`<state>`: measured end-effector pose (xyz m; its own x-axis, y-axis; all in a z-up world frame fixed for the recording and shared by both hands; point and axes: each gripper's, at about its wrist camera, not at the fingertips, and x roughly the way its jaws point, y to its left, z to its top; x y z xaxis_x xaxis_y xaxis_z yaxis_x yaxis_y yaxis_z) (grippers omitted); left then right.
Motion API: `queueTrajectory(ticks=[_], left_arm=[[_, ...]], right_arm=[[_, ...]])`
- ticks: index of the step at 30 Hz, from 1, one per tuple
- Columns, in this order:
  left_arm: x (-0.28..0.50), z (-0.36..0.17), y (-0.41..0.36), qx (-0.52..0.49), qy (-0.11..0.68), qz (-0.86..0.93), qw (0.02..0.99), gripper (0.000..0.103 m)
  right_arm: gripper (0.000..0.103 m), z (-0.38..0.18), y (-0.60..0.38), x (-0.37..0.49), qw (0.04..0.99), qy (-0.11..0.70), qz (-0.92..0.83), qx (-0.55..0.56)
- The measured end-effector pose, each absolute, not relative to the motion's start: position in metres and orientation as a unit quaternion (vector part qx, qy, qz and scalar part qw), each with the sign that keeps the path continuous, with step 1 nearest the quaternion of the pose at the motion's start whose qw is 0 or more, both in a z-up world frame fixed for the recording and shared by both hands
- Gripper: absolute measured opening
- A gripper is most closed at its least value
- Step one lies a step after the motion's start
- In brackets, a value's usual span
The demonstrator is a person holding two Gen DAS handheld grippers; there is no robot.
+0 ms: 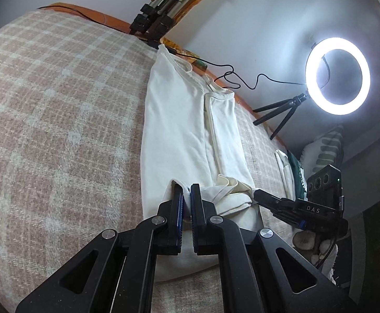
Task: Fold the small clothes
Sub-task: 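Grasp the hem with both tools and lift it toward the straps, then lay the hem over the strip's middle with both tools and open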
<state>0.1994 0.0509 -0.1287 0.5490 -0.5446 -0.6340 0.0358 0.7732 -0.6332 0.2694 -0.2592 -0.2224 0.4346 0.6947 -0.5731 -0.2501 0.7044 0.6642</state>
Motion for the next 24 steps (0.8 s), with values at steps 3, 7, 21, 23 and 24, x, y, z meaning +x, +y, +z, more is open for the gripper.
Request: queueTrajectory(ticks=[3, 7, 21, 23, 24], left_arm=[[0.2, -0.126, 0.048, -0.278, 0.441, -0.177, 0.835, 0.008], [0.199, -0.115, 0.049, -0.261, 0.432, -0.17, 0.846, 0.027], [0.181, -0.113, 0.007, -0.159, 0.428, -0.232, 0.859, 0.03], [0.189, -0.122, 0.001, -0.152, 0.44, -0.226, 0.856, 0.03], [0.193, -0.126, 0.0, -0.149, 0.443, -0.222, 0.856, 0.03]], right_arm=[[0.005, -0.223, -0.257, 0.269, 0.811, 0.446, 0.288, 0.245], [0.018, -0.217, -0.256, 0.264, 0.817, 0.435, 0.295, 0.239], [0.026, -0.192, -0.201, 0.218, 0.855, 0.375, 0.353, 0.058], [0.025, -0.199, -0.195, 0.223, 0.85, 0.386, 0.356, 0.048], [0.026, -0.201, -0.191, 0.227, 0.854, 0.387, 0.345, 0.038]])
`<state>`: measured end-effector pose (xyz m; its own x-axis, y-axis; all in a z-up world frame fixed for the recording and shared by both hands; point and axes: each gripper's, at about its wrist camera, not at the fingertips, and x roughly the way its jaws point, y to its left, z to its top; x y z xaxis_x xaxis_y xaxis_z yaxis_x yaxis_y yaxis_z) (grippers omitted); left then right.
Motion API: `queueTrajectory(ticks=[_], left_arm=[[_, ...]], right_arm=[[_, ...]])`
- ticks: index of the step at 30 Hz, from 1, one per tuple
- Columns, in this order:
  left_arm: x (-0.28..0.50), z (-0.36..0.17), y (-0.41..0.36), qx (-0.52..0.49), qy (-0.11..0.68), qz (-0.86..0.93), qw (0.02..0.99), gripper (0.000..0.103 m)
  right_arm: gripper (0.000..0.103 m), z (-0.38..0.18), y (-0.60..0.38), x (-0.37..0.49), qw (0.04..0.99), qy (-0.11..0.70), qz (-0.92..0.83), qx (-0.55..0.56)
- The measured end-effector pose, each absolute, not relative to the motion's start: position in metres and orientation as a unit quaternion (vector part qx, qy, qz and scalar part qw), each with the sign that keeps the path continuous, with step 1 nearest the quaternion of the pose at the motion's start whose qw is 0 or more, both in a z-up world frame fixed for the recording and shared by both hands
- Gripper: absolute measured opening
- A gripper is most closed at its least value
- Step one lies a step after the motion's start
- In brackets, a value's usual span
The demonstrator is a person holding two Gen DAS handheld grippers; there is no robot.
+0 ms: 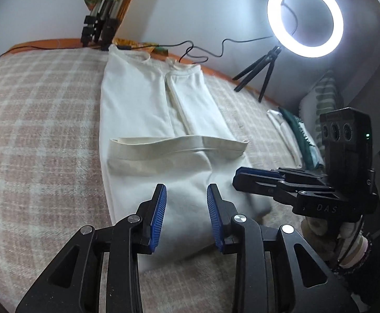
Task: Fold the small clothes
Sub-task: 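Lay the hem over the strip's middle with both tools and open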
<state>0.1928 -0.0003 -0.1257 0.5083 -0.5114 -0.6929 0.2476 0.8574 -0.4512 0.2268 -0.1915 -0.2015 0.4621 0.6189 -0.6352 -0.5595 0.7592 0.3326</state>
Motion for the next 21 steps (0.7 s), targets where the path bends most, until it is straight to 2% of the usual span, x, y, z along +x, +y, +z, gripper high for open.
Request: queueTrajectory(ticks=[14, 17, 21], left_arm=[[0.226, -0.138, 0.02, -0.164, 0.436, -0.135, 0.875, 0.03], [0.229, -0.135, 0.029, -0.178, 0.432, -0.121, 0.876, 0.03], [0.232, -0.125, 0.037, -0.195, 0.425, -0.118, 0.876, 0.03]], right_arm=[[0.024, -0.204, -0.21, 0.262, 0.89, 0.381, 0.248, 0.022], [0.032, -0.198, -0.216, 0.259, 0.903, 0.365, 0.224, 0.012], [0.035, -0.192, -0.235, 0.26, 0.909, 0.353, 0.216, 0.042]])
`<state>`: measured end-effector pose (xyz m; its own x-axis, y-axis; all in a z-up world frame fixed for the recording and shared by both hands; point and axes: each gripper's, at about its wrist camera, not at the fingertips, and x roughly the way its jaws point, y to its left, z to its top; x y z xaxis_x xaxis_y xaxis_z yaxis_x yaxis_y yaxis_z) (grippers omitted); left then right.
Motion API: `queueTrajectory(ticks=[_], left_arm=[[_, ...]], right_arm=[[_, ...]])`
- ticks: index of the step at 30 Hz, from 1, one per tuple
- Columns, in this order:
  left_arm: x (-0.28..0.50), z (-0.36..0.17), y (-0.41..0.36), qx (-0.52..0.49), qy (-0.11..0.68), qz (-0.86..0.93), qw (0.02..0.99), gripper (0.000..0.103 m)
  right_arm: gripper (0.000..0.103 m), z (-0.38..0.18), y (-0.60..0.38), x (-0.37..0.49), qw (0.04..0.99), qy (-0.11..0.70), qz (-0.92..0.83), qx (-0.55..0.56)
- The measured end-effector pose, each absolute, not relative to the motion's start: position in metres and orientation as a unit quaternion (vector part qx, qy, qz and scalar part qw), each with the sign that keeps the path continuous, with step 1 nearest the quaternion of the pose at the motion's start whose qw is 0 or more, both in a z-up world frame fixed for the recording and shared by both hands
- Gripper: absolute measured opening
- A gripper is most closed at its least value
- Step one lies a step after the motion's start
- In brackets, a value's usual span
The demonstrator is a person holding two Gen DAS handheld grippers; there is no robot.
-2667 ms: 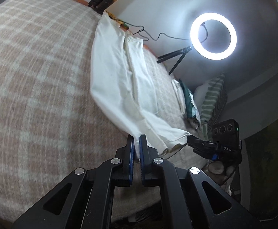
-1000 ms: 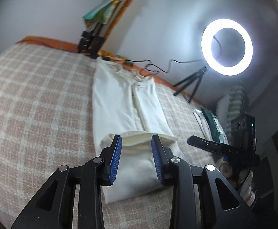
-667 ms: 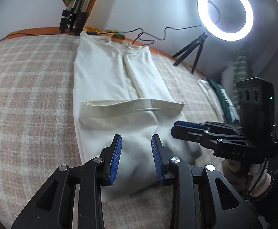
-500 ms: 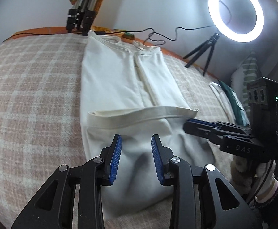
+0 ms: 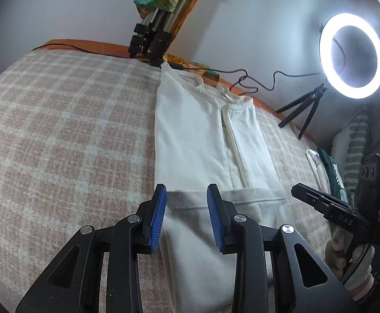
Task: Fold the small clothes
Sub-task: 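Lay the hem over the strip's middle with both tools and open, then move both tools to the straps and pinch them together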
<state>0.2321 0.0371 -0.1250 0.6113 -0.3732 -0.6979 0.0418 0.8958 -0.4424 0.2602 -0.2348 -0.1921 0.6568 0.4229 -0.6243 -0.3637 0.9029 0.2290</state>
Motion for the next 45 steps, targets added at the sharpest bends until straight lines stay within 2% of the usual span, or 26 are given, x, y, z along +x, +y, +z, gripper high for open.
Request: queueTrajectory(ticks=[1, 3, 4, 6, 9, 11, 15, 21, 24, 26, 30, 35, 39, 42, 43, 45], left_arm=[[0.234, -0.122, 0.039, -0.202, 0.422, -0.123, 0.875, 0.03], [0.237, -0.117, 0.041, -0.202, 0.417, -0.128, 0.877, 0.044], [0.24, -0.113, 0.041, -0.195, 0.414, -0.13, 0.88, 0.046], [0.247, -0.11, 0.043, -0.186, 0.412, -0.136, 0.881, 0.046], [0.262, -0.11, 0.052, -0.192, 0.417, -0.135, 0.878, 0.046], [0.278, -0.111, 0.059, -0.206, 0.423, -0.135, 0.872, 0.046], [0.311, -0.117, 0.064, -0.223, 0.437, -0.145, 0.859, 0.05], [0.36, -0.133, 0.065, -0.239, 0.446, -0.151, 0.849, 0.05], [0.378, -0.14, 0.069, -0.248, 0.447, -0.151, 0.846, 0.05], [0.386, -0.141, 0.072, -0.249, 0.444, -0.153, 0.847, 0.05], [0.396, -0.145, 0.074, -0.251, 0.442, -0.156, 0.847, 0.05], [0.402, -0.154, 0.077, -0.278, 0.437, -0.161, 0.84, 0.05], [0.406, -0.154, 0.075, -0.278, 0.426, -0.153, 0.847, 0.043], [0.409, -0.155, 0.069, -0.261, 0.427, -0.148, 0.853, 0.011], [0.409, -0.156, 0.067, -0.254, 0.425, -0.145, 0.856, 0.008], [0.408, -0.154, 0.064, -0.239, 0.417, -0.138, 0.866, 0.005]], right_arm=[[0.039, -0.191, -0.239, 0.262, 0.91, 0.351, 0.216, 0.049], [0.04, -0.189, -0.246, 0.266, 0.911, 0.348, 0.215, 0.061], [0.04, -0.188, -0.249, 0.268, 0.911, 0.346, 0.217, 0.062], [0.043, -0.184, -0.253, 0.274, 0.909, 0.344, 0.226, 0.067], [0.061, -0.181, -0.253, 0.286, 0.904, 0.348, 0.238, 0.065], [0.063, -0.178, -0.252, 0.295, 0.907, 0.347, 0.231, 0.056], [0.061, -0.166, -0.254, 0.322, 0.898, 0.351, 0.251, 0.079], [0.052, -0.157, -0.25, 0.373, 0.889, 0.367, 0.261, 0.085], [0.052, -0.16, -0.252, 0.399, 0.881, 0.377, 0.266, 0.107], [0.05, -0.165, -0.252, 0.413, 0.874, 0.383, 0.274, 0.122], [0.041, -0.171, -0.246, 0.434, 0.864, 0.392, 0.285, 0.132], [0.038, -0.18, -0.245, 0.447, 0.856, 0.402, 0.29, 0.144], [0.03, -0.186, -0.246, 0.453, 0.853, 0.407, 0.288, 0.153], [0.012, -0.185, -0.245, 0.453, 0.854, 0.405, 0.29, 0.152], [0.005, -0.184, -0.245, 0.453, 0.853, 0.404, 0.292, 0.156], [0.001, -0.179, -0.245, 0.453, 0.852, 0.4, 0.296, 0.165]])
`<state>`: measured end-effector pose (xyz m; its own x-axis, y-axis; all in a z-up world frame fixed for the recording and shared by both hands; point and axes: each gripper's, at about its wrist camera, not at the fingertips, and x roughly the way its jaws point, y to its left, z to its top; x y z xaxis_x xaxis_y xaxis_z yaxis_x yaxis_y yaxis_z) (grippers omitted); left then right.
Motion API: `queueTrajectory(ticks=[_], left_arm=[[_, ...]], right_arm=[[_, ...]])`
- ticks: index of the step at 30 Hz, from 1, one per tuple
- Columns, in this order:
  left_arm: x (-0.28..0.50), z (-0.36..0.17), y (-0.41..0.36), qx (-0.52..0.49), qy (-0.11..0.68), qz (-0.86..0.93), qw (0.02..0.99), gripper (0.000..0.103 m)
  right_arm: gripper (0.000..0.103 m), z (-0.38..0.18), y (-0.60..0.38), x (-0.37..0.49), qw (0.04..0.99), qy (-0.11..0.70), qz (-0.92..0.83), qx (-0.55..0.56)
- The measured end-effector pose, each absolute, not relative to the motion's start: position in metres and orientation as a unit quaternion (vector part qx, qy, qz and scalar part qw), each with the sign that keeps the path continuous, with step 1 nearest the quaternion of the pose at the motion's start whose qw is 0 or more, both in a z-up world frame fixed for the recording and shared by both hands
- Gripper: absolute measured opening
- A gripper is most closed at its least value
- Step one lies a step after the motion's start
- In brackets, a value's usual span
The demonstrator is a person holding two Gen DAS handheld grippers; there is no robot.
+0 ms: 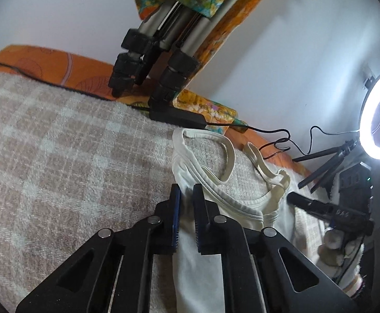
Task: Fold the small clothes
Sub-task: 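Move both tools to the straps and pinch them together, then lift the straps with both tools and fold them over onto the hem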
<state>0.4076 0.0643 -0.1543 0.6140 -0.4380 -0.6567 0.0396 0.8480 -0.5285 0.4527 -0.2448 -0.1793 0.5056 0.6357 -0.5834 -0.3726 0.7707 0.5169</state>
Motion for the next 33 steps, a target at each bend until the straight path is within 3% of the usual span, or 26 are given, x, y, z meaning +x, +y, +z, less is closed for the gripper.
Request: queueTrajectory(ticks=[6, 8, 10, 12, 20, 21, 24, 28, 33], left_arm=[[0.411, -0.152, 0.067, -0.232, 0.413, -0.135, 0.87, 0.006], [0.413, -0.151, 0.07, -0.245, 0.41, -0.148, 0.866, 0.015], [0.414, -0.149, 0.074, -0.259, 0.405, -0.157, 0.863, 0.041], [0.417, -0.147, 0.074, -0.261, 0.408, -0.16, 0.86, 0.045], [0.437, -0.157, 0.06, -0.257, 0.427, -0.18, 0.848, 0.042], [0.439, -0.157, 0.058, -0.257, 0.426, -0.181, 0.849, 0.041], [0.446, -0.163, 0.057, -0.269, 0.433, -0.179, 0.842, 0.015], [0.448, -0.165, 0.055, -0.273, 0.431, -0.178, 0.841, 0.009], [0.445, -0.154, 0.056, -0.284, 0.416, -0.185, 0.844, 0.008]], right_arm=[[0.001, -0.172, -0.249, 0.461, 0.87, 0.398, 0.261, 0.128], [0.006, -0.174, -0.256, 0.464, 0.865, 0.4, 0.267, 0.143], [0.022, -0.176, -0.265, 0.465, 0.857, 0.399, 0.28, 0.165], [0.033, -0.176, -0.269, 0.464, 0.858, 0.392, 0.287, 0.165], [0.034, -0.179, -0.26, 0.47, 0.848, 0.394, 0.317, 0.157], [0.032, -0.18, -0.257, 0.471, 0.847, 0.395, 0.319, 0.157], [0.02, -0.184, -0.247, 0.476, 0.844, 0.4, 0.325, 0.149], [0.003, -0.183, -0.238, 0.478, 0.844, 0.404, 0.325, 0.138], [0.0, -0.174, -0.239, 0.475, 0.849, 0.396, 0.32, 0.143]])
